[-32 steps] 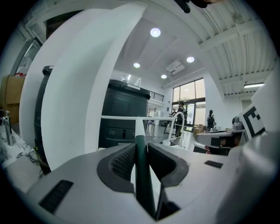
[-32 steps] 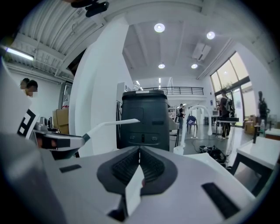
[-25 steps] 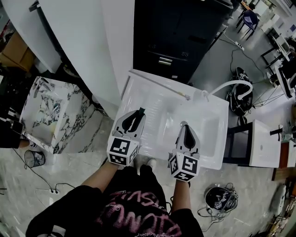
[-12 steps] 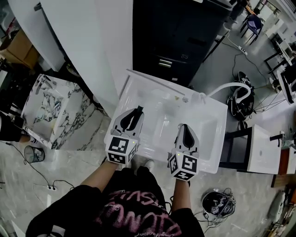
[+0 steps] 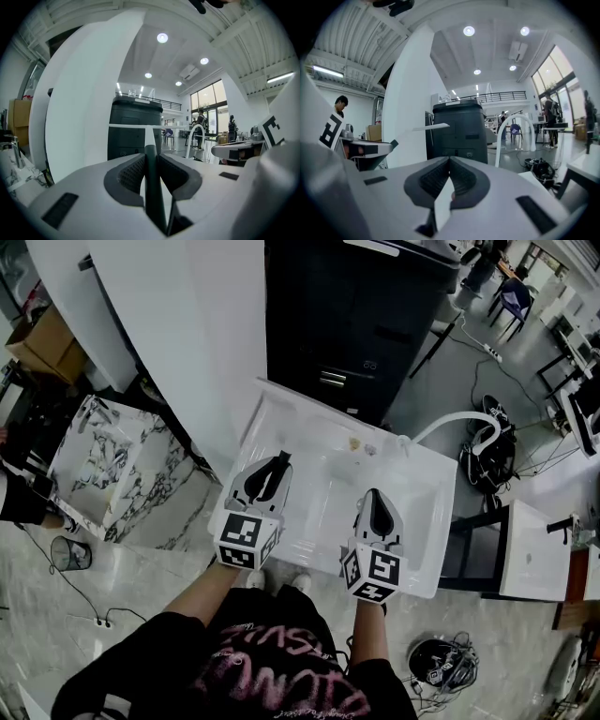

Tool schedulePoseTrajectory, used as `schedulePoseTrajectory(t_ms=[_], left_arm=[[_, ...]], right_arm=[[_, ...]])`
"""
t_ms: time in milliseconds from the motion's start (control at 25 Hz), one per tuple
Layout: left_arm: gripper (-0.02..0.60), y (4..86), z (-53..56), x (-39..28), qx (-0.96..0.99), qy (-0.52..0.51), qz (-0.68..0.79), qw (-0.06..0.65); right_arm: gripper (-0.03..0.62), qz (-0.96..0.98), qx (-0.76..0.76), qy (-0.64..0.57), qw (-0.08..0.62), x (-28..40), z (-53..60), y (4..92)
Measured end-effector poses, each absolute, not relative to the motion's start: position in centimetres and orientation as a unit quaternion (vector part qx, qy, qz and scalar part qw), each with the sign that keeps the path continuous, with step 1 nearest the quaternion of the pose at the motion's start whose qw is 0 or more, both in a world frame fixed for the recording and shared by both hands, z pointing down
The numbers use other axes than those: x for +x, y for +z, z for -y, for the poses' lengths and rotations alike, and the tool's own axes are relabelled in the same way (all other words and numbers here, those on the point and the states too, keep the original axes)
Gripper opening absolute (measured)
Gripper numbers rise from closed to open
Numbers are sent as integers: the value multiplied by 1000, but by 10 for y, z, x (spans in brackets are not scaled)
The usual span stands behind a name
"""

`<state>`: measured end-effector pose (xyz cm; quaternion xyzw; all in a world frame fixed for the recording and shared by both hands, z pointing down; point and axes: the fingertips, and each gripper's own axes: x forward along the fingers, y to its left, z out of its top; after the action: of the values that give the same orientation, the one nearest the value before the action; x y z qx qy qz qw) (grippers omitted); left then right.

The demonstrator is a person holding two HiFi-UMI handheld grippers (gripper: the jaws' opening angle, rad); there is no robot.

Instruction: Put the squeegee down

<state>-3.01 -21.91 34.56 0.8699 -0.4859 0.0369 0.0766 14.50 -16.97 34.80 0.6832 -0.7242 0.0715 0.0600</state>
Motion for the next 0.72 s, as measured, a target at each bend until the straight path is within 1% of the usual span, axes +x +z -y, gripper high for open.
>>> schedulePoseTrajectory(t_ms=[240,720], left_arm=[[94,338,226,-23,868,35,491,67],[94,348,245,-14,863,45,499,71]], right_arm=[[20,729,679,72,56,154,175,345],[20,734,672,78,57,166,194,354]])
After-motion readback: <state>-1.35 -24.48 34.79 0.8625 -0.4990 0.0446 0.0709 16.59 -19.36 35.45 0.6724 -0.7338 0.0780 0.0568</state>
